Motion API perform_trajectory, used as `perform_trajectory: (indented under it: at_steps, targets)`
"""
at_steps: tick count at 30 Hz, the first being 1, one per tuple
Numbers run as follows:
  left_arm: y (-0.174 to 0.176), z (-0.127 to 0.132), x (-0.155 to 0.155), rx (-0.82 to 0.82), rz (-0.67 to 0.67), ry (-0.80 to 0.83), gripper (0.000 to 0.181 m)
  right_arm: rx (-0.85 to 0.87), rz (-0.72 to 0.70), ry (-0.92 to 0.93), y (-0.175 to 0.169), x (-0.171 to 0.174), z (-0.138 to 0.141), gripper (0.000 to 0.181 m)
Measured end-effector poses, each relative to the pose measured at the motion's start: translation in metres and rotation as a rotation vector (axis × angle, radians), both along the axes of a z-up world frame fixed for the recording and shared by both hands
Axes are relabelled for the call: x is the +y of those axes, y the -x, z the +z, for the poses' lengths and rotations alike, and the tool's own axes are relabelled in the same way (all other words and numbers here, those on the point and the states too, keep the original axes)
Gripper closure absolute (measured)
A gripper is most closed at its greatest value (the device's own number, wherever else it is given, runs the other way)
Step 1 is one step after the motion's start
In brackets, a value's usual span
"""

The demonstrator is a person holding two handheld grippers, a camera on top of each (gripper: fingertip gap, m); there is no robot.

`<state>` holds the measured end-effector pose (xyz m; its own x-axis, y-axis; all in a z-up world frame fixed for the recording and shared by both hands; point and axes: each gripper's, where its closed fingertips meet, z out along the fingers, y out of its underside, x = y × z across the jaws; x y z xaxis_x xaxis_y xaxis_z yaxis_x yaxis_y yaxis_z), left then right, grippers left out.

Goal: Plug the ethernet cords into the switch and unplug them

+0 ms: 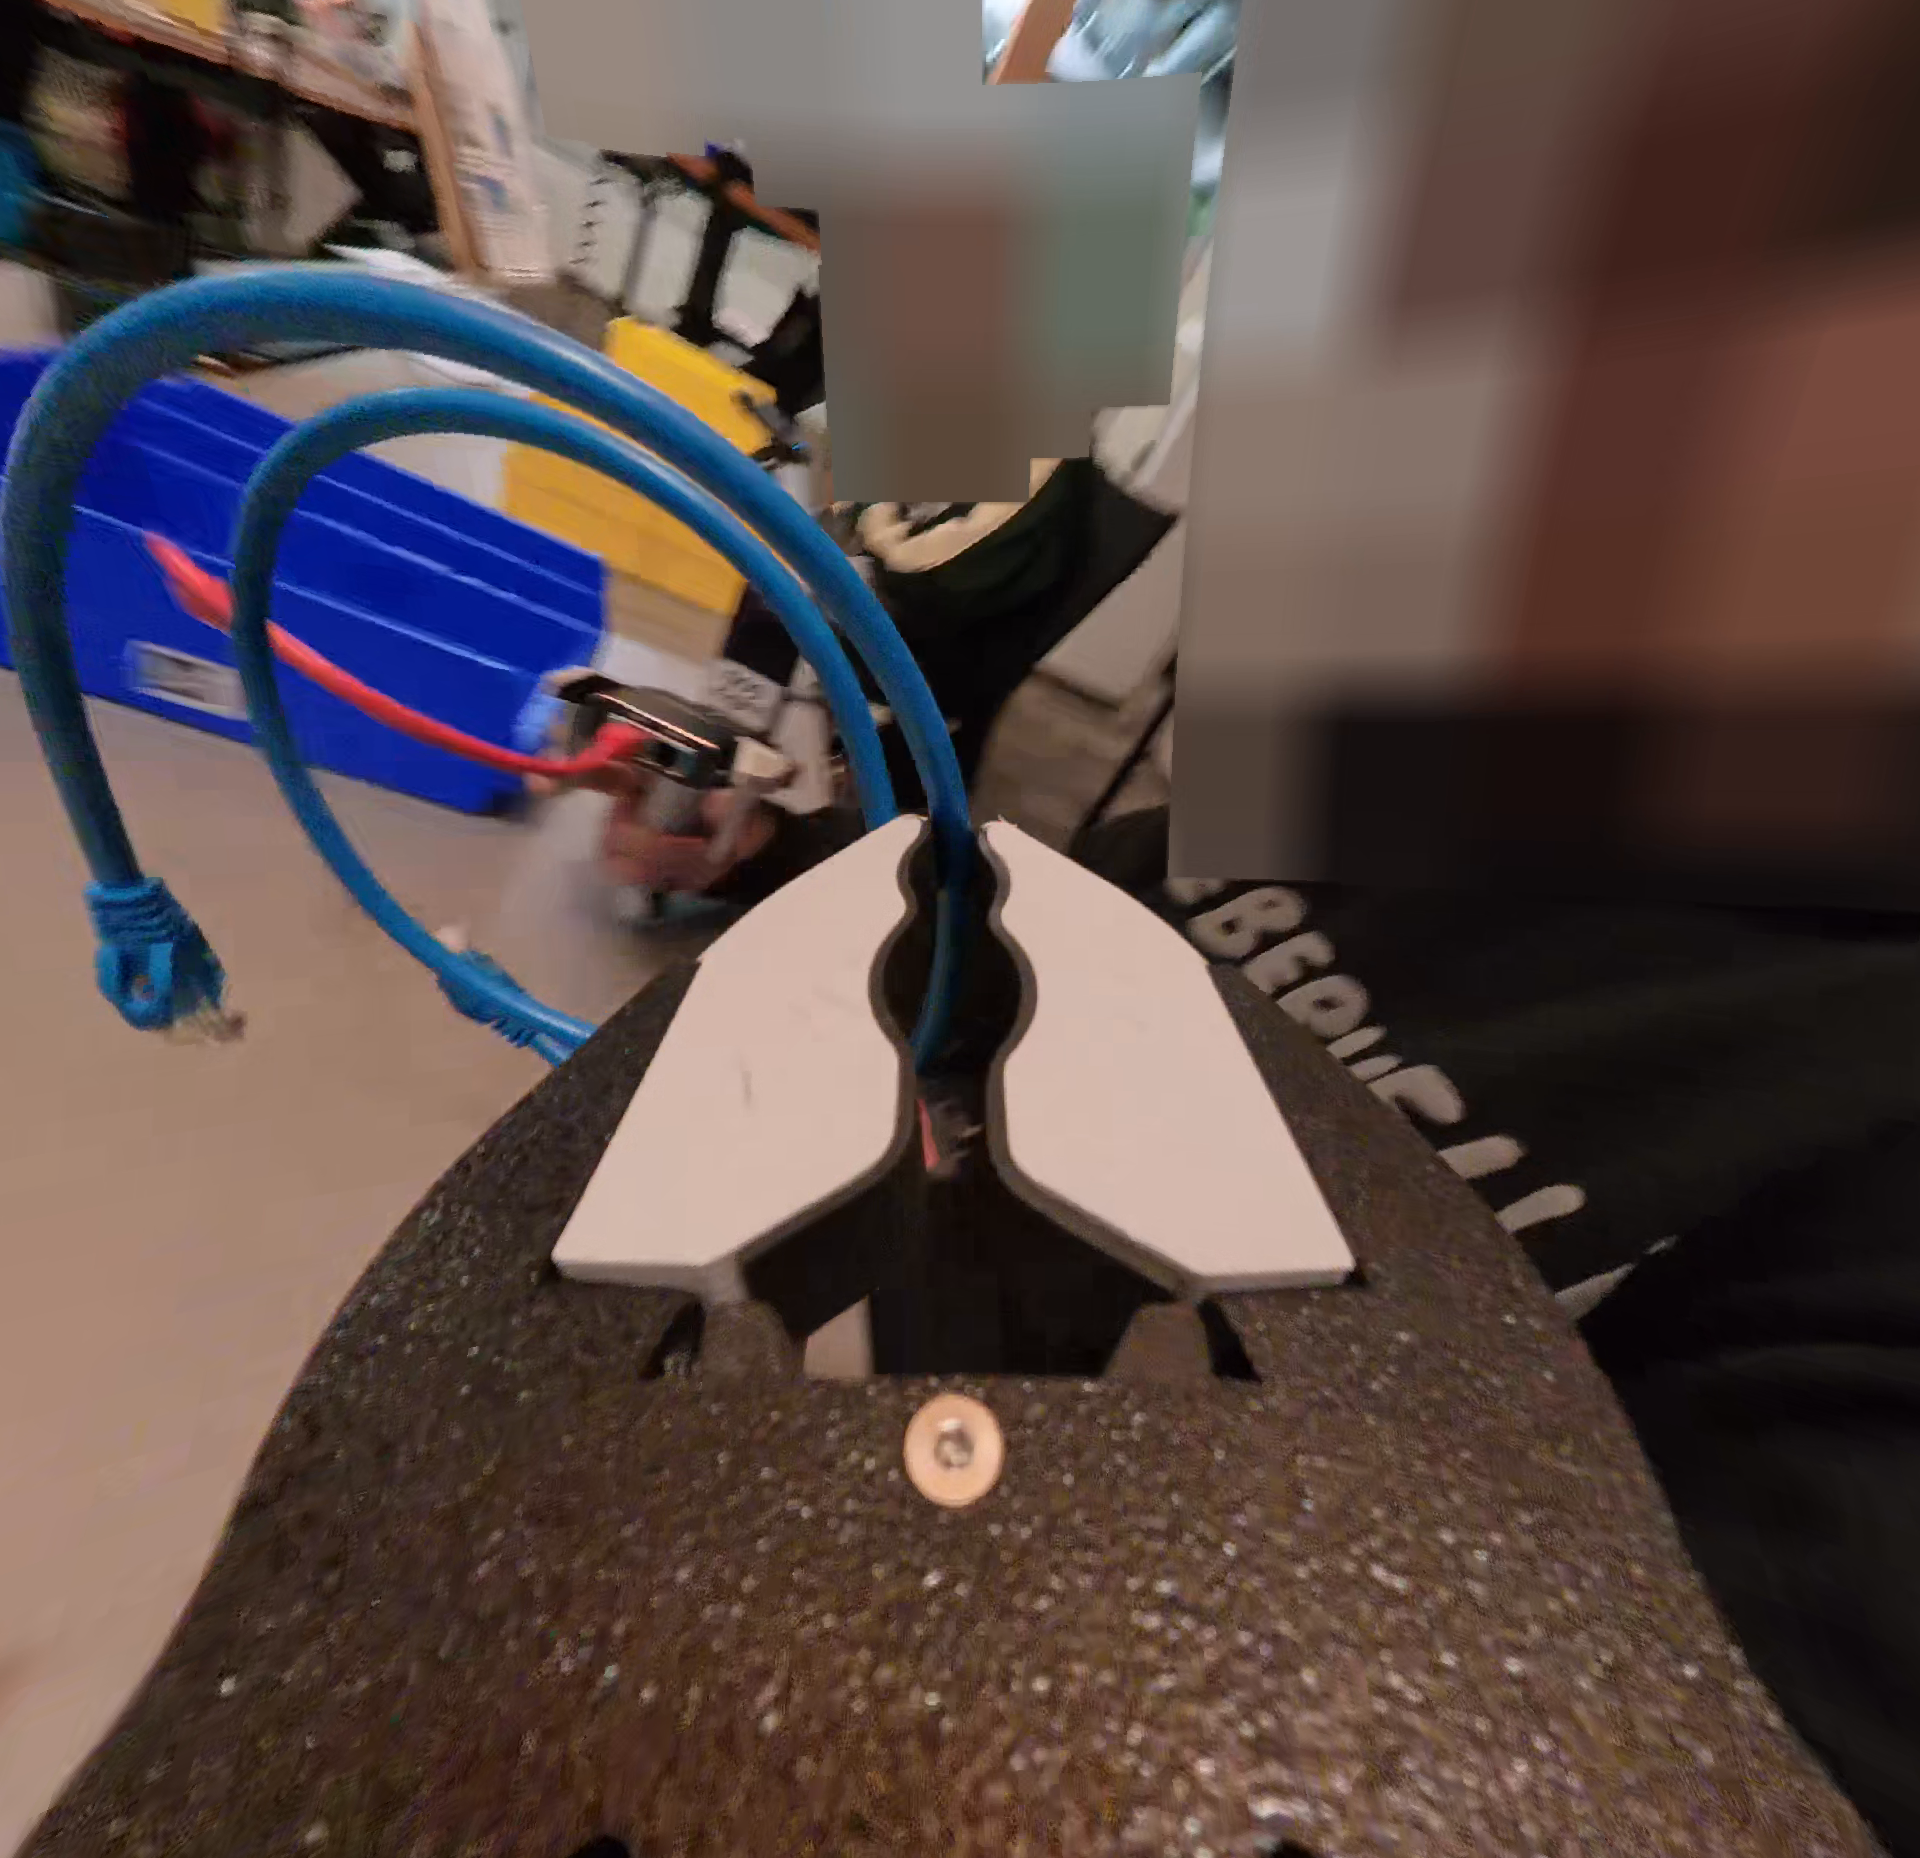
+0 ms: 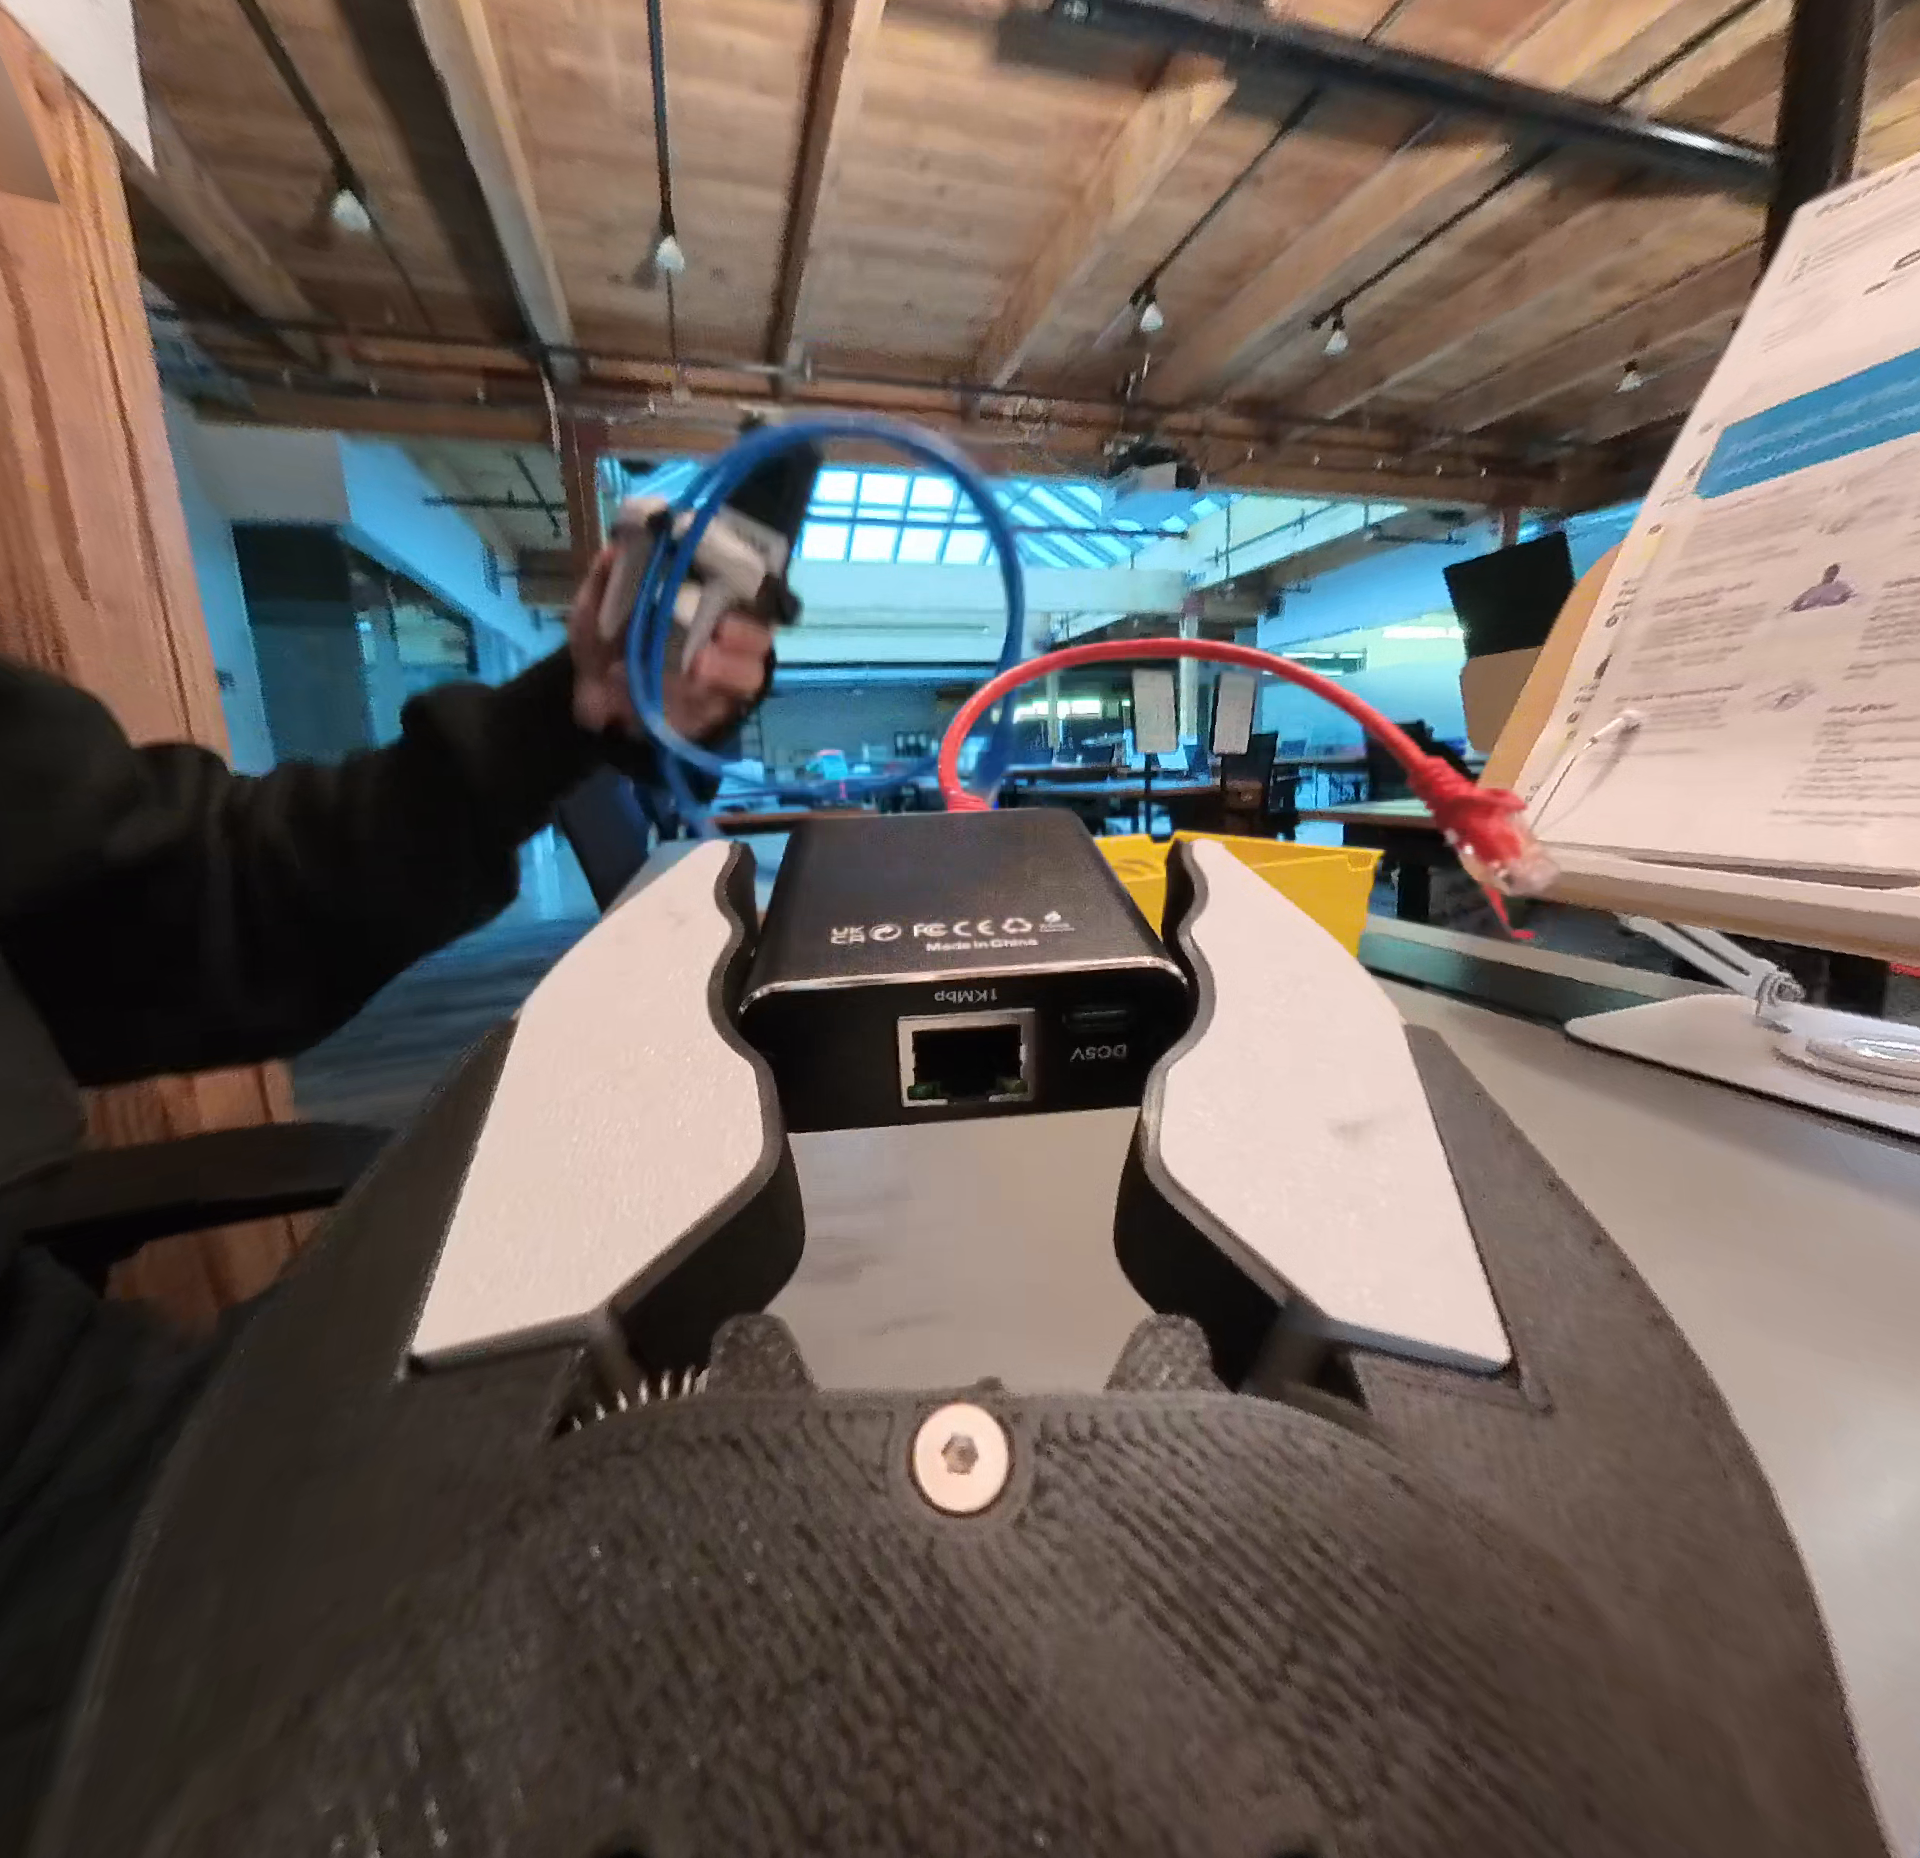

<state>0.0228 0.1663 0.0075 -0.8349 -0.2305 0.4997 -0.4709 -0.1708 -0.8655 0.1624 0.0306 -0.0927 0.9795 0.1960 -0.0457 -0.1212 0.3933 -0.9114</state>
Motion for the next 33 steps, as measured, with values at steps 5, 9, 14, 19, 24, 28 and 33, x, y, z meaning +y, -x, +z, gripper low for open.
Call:
perform_trajectory:
  at_steps: [5,9,14,19,24,28,33]
  targets:
    - [-0.002,-0.072,-0.033,0.27,-0.158,0.268,0.175,-0.008,0.013,-0.001,0.003,-0.001,0.0,0.105]
    - [-0.011,-0.103,-0.034,0.311,-0.106,0.255,0.175,-0.036,0.027,0.04,0.008,0.004,-0.006,0.105]
    - [-0.024,-0.129,0.007,0.363,0.096,0.163,0.176,-0.048,0.032,0.061,0.011,0.007,-0.009,0.105]
    - [-0.013,-0.16,0.024,0.411,0.202,0.051,0.176,-0.049,0.04,0.062,0.012,0.008,-0.009,0.105]
    - [0.002,-0.187,0.027,0.475,0.285,-0.05,0.175,-0.056,0.045,0.074,0.013,0.01,-0.011,0.105]
    - [0.026,-0.211,0.034,0.517,0.315,-0.302,0.157,-0.053,0.044,0.073,0.013,0.009,-0.011,0.105]
    - [0.053,-0.225,0.037,0.489,0.283,-0.647,0.138,-0.058,0.046,0.081,0.013,0.01,-0.012,0.105]
